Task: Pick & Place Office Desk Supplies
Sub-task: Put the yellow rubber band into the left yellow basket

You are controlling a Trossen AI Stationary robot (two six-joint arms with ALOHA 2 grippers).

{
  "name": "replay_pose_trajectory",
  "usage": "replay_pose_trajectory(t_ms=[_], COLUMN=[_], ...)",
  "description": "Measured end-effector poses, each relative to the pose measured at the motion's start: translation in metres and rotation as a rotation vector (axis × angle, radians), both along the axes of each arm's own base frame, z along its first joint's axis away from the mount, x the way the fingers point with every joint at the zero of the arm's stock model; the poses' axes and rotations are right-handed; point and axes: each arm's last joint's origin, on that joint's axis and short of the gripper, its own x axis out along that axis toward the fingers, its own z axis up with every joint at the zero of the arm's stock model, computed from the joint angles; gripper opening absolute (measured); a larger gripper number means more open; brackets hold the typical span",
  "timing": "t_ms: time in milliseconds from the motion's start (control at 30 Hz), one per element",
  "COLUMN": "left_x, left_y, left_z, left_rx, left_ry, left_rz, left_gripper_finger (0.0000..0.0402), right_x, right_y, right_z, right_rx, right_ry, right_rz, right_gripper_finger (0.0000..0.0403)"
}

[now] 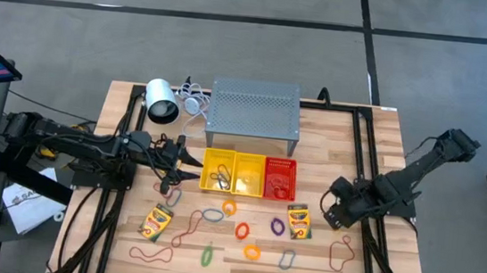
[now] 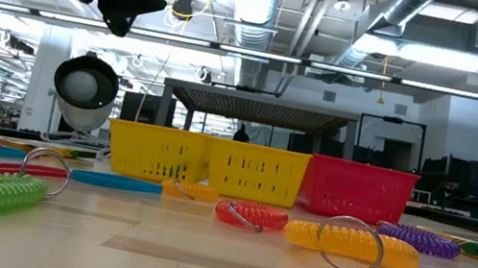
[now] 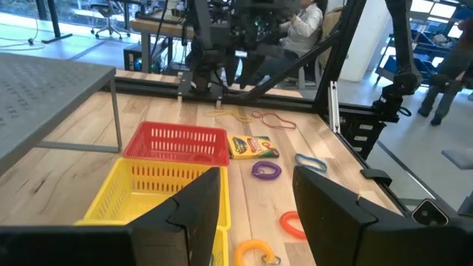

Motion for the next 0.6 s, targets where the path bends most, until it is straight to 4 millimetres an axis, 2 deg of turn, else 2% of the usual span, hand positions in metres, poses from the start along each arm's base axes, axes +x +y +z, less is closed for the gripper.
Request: replay_pose_trajectory(t_ms=[300, 600], left_x=[0.007, 0.012], left_y=[0.0, -0.001], left_z=[-0.011, -0.016], left_rx=[-0.001, -0.026], left_ry=[0.066, 0.091], left_rz=[0.001, -0.01], left_gripper_finger=[0.0167, 0.0167], right_x=[0.004, 0.013], right_y=[0.024, 0.033], right_z=[-0.023, -0.04], right_rx=[-0.077, -0.124], right_ry=[0.106, 0.153], right_rz=[-0.097, -0.138], right_gripper_finger=[0.0164, 0.0164])
